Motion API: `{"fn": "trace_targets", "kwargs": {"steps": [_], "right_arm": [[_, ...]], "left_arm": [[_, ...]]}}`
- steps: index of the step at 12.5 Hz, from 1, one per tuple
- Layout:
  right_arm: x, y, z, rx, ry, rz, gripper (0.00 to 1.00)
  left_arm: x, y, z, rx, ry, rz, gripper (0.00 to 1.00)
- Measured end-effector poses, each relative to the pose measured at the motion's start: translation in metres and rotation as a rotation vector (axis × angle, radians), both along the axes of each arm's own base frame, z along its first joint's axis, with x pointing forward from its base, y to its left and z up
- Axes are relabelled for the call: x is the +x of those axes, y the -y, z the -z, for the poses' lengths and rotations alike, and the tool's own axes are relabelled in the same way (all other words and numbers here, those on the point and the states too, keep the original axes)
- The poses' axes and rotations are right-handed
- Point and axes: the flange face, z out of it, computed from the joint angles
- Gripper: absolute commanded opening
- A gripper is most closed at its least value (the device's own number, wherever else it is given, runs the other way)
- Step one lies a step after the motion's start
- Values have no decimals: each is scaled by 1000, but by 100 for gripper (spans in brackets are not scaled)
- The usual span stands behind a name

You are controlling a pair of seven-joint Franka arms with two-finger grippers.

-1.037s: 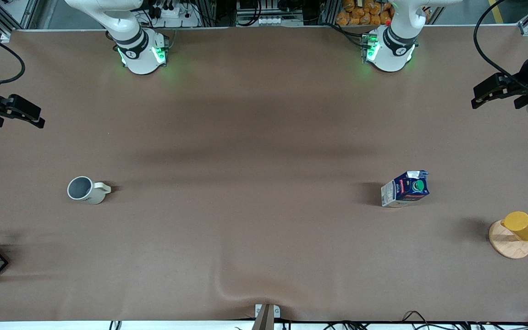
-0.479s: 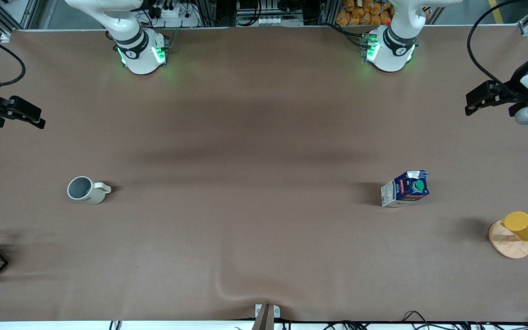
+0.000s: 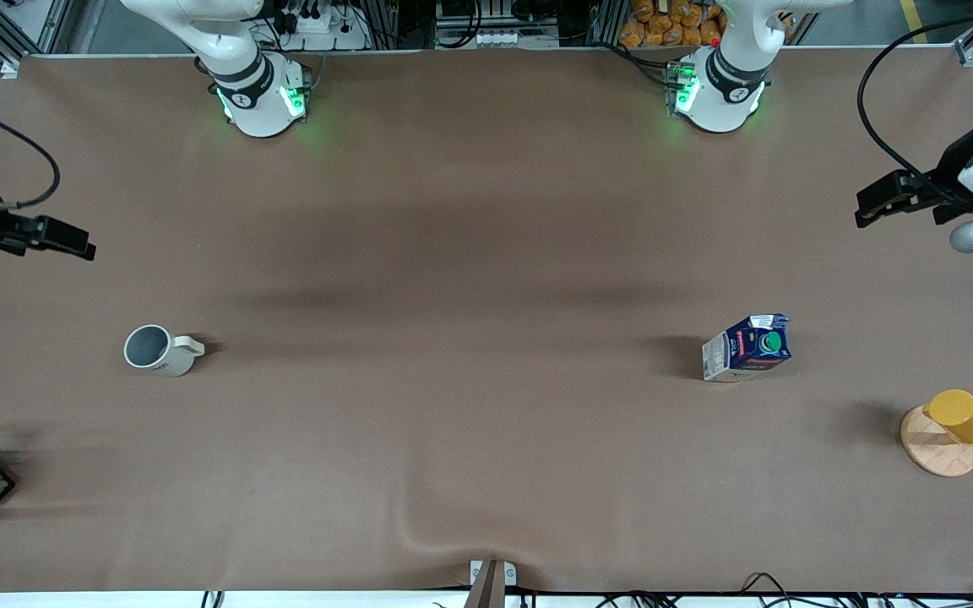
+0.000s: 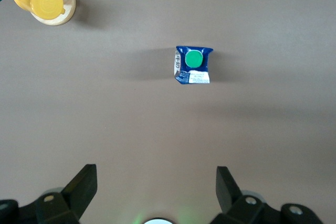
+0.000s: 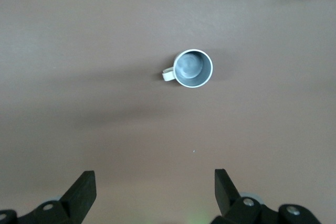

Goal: Place milk next to cup
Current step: 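Reach the left gripper to the milk while the right gripper reaches the mug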

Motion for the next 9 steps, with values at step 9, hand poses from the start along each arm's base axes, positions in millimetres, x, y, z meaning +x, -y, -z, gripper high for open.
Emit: {"fn": "trace_targets", "kwargs": {"steps": [9], "right_arm": [[72, 78, 163, -9, 38, 96, 100]], "left_arm": [[86, 1, 152, -16, -25, -57, 100]]}}
